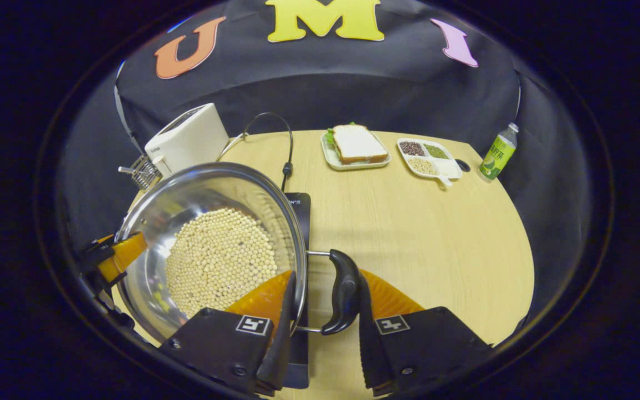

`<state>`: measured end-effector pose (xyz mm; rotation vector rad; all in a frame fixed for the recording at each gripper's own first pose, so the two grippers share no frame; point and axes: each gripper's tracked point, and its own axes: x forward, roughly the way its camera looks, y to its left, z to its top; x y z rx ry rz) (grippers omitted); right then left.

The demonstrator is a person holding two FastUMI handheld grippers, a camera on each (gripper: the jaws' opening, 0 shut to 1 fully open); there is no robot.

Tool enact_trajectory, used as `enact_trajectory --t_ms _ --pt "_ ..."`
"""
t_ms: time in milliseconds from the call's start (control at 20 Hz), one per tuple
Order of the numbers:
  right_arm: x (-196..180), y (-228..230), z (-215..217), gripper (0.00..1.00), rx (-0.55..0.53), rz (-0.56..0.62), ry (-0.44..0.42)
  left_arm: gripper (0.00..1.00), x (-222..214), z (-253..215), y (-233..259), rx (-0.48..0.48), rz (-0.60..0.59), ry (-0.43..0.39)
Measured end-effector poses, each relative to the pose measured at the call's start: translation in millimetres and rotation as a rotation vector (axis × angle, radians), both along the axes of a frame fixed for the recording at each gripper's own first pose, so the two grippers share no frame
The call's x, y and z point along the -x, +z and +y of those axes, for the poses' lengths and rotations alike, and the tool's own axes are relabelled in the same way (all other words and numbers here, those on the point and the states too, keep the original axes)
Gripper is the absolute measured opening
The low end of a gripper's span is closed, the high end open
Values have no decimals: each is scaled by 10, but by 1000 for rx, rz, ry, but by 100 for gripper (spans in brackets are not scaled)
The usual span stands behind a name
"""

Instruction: First push the handle of the pot to place it horizontally, then grasp the pot with both hands and set it on the induction cooktop.

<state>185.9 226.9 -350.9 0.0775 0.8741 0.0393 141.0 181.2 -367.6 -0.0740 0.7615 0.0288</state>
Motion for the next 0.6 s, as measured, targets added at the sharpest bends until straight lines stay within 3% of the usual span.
enact_trajectory --t_ms 50,100,150,250,300,350,450,500,550,600 --pt "11 2 -4 53 8 -3 -3 57 3 -1 -5 8 1 -9" --pt "19 3 -2 53 12 -3 -7 46 -19 10 -3 3 -6 -20" --pt "33 -1 5 55 15 -1 -15 57 -12 11 -12 -7 4 -30" --pt "32 -1 -7 56 20 2 -25 58 -44 4 -13 -7 6 -35" --pt "23 -1 -4 56 14 -2 -26 49 -53 0 -5 -1 3 -32" --pt "26 7 4 57 7 0 -21 60 -41 6 -2 0 4 -34" --pt "12 18 -3 60 7 -15 1 64 -25 15 13 -10 -11 -40" --pt "9 8 -17 63 7 -18 8 76 -24 102 30 -59 -33 -31" --pt "19 14 -21 72 2 -22 3 81 -45 180 100 -109 -74 -31" --pt "17 50 -51 75 2 -35 -1 85 -49 190 147 -128 -109 -35"
